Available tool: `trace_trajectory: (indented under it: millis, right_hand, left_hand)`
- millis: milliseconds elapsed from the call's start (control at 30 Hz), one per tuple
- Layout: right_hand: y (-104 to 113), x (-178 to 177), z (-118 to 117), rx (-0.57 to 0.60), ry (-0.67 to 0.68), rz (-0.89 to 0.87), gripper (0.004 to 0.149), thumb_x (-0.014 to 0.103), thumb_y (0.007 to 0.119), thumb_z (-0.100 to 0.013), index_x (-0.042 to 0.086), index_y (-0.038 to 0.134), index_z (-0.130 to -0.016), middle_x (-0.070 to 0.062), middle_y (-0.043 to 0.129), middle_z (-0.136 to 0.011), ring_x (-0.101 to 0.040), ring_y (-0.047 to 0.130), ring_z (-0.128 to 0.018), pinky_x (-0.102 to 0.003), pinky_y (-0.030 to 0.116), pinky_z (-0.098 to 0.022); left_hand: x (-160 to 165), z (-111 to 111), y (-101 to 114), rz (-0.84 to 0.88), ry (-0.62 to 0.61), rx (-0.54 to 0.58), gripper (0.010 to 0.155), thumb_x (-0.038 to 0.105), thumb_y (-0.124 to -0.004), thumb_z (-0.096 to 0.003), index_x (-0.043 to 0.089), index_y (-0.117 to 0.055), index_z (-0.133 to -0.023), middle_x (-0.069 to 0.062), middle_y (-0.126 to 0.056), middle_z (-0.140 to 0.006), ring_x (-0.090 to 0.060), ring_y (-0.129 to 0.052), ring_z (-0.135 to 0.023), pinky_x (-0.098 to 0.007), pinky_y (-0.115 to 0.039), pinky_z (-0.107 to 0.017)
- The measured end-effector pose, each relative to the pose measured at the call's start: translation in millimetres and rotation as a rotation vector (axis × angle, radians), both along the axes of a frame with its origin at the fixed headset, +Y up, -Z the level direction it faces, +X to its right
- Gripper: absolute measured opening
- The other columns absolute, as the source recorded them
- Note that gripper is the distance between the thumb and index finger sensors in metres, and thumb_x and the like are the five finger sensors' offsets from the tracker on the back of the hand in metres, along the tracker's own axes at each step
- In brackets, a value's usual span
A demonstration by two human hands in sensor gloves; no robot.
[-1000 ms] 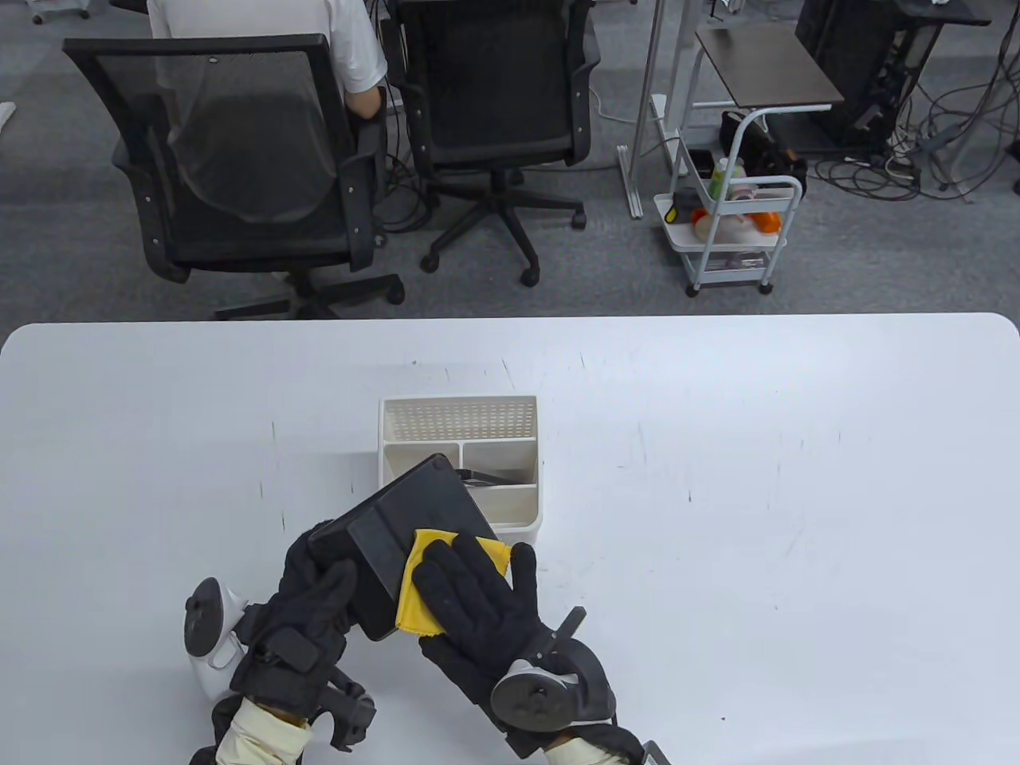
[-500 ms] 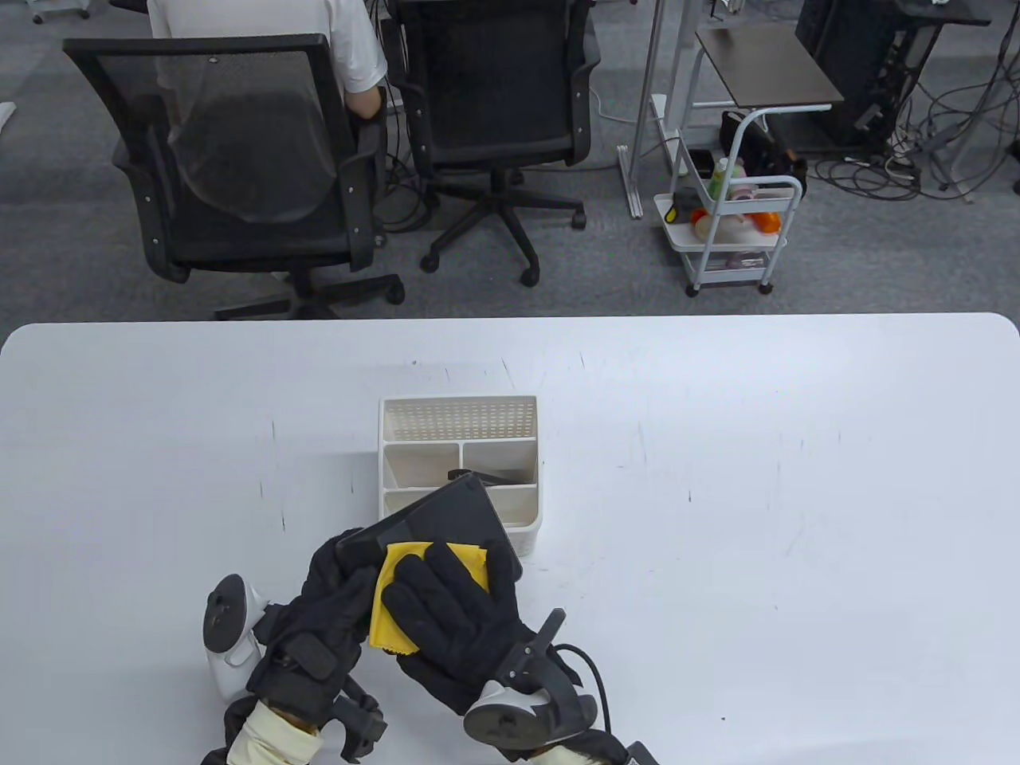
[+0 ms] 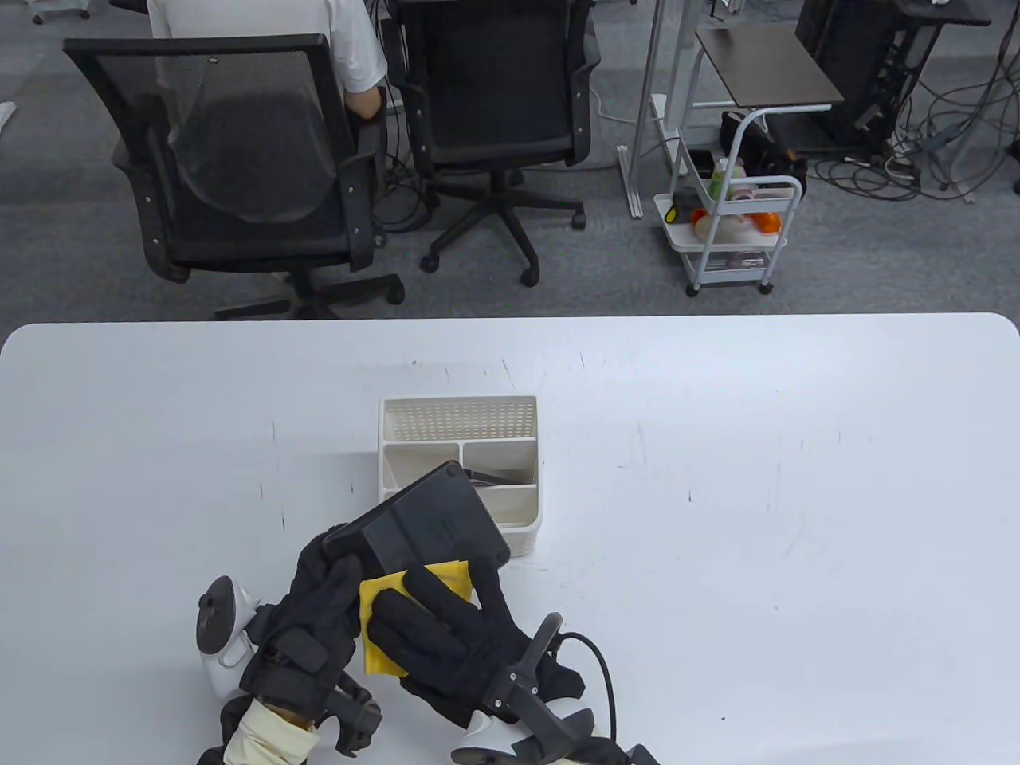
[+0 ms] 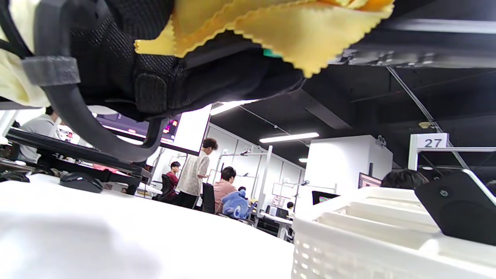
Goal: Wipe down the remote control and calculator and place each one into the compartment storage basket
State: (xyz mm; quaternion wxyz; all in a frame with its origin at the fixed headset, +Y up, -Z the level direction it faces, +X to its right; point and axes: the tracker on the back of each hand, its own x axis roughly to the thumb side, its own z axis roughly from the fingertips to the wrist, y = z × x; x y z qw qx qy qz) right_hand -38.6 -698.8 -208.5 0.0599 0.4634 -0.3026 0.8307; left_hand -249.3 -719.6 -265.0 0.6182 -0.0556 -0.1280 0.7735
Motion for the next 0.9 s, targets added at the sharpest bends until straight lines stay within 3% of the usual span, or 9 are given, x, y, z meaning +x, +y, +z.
trace_trajectory:
  millis: [100,300,500,900]
  right_hand:
    - [-2,-7,0,-0.017,-0.018,0.034,0.061,0.041,0.064,-0.06,0.021,0.046,-0.114,-0.007,0.032,-0.123,-0.04,0.023,-0.109,-0.078,0.025,-0.063]
    - [-4,-1,1,-0.012,0.032,0.032,0.061,0.041,0.065,-0.059,0.023,0.045,-0.114,-0.005,0.031,-0.123,-0.039,0.022,-0.11,-0.078,0.026,-0.063]
    - [-10,12,-11,-0.066,0.002,-0.025,0.074,0.041,0.065,-0.059,0.023,0.02,-0.114,-0.008,0.011,-0.121,-0.039,0.016,-0.109,-0.078,0.022,-0.063]
    - [-7,24,-22,-0.101,-0.078,-0.128,0.079,0.041,0.067,-0.059,0.018,0.014,-0.114,-0.011,0.025,-0.122,-0.038,0.022,-0.109,-0.078,0.02,-0.062]
  left_hand:
    - [0,0,0,-0.02,0.001,-0.001,0.052,0.036,-0.064,-0.0582,0.025,-0.041,-0.103,-0.001,-0.069,-0.106,-0.036,-0.095,-0.084,-0.042,-0.091,-0.056]
    - [-8,-1,0,0.047,0.031,-0.008,0.052,0.036,-0.063,-0.0583,0.025,-0.04,-0.103,-0.002,-0.069,-0.106,-0.036,-0.095,-0.084,-0.042,-0.091,-0.056]
    - [-14,0,2,0.1,0.055,-0.003,0.052,0.036,-0.062,-0.0586,0.023,-0.039,-0.103,-0.003,-0.069,-0.106,-0.035,-0.096,-0.083,-0.04,-0.092,-0.055]
    - [-13,0,1,0.038,0.042,0.008,0.054,0.036,-0.062,-0.0594,0.016,-0.038,-0.104,-0.008,-0.072,-0.102,-0.035,-0.101,-0.075,-0.035,-0.096,-0.049]
